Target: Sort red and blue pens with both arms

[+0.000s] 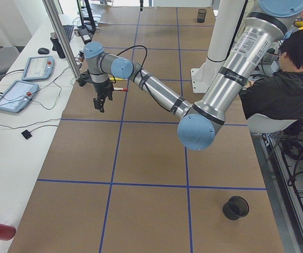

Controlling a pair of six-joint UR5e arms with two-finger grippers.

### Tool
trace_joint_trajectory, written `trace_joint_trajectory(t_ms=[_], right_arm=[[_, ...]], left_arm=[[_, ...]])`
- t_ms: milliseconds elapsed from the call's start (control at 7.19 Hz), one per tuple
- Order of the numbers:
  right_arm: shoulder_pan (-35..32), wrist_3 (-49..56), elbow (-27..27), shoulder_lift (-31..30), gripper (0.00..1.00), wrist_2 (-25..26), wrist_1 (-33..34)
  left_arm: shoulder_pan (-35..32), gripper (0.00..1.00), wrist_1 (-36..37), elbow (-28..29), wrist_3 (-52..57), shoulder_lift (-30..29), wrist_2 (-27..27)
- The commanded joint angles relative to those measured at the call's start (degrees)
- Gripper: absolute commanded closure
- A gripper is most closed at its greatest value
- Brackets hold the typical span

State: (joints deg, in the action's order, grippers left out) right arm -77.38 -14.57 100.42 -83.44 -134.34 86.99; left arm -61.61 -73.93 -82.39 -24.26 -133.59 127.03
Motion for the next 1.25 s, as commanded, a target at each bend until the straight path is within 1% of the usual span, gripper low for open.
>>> trace_joint_trajectory(t_ms=[0,139,278,417,556,695,834,973,1112], right_arm=[[3.11,-0.55,-2.15,10.51,0.0,0.14,10.43],[4.59,-1.86,-4.34,15.19,0.0,0.31,12.57],[6.35,-7.18,-7.93,19.41,0.0,0.57,12.16],[8.71,-10.8,-9.27,21.11,0.0,1.1,10.76],[11.17,-16.92,-9.89,21.47,0.0,2.76,5.96],[14.16,-24.9,-11.46,21.48,0.0,3.38,-1.57],[15.66,-28.12,-12.44,21.65,0.0,3.39,-4.25],[16.81,-28.5,-13.32,23.13,0.0,4.43,-4.28],[18.04,-29.2,-13.85,24.1,0.01,5.92,-4.37]], left_arm=[[5.61,0.0,-5.3,9.41,-6.05,-7.9,-0.03],[7.28,0.0,-10.48,16.32,-10.15,-11.92,-0.11],[9.38,0.01,-14.71,20.21,-14.55,-13.52,-0.11],[10.97,0.02,-19.1,21.12,-19.98,-13.28,-0.11],[12.73,0.03,-23.06,22.96,-24.3,-13.27,-0.81],[15.01,0.04,-25.88,23.93,-26.78,-13.27,-4.38],[16.16,0.06,-27.65,24.64,-27.68,-13.19,-5.55],[16.87,0.08,-29.84,25.78,-29.25,-13.27,-6.09],[17.14,0.13,-31.17,26.92,-29.53,-13.45,-7.57]])
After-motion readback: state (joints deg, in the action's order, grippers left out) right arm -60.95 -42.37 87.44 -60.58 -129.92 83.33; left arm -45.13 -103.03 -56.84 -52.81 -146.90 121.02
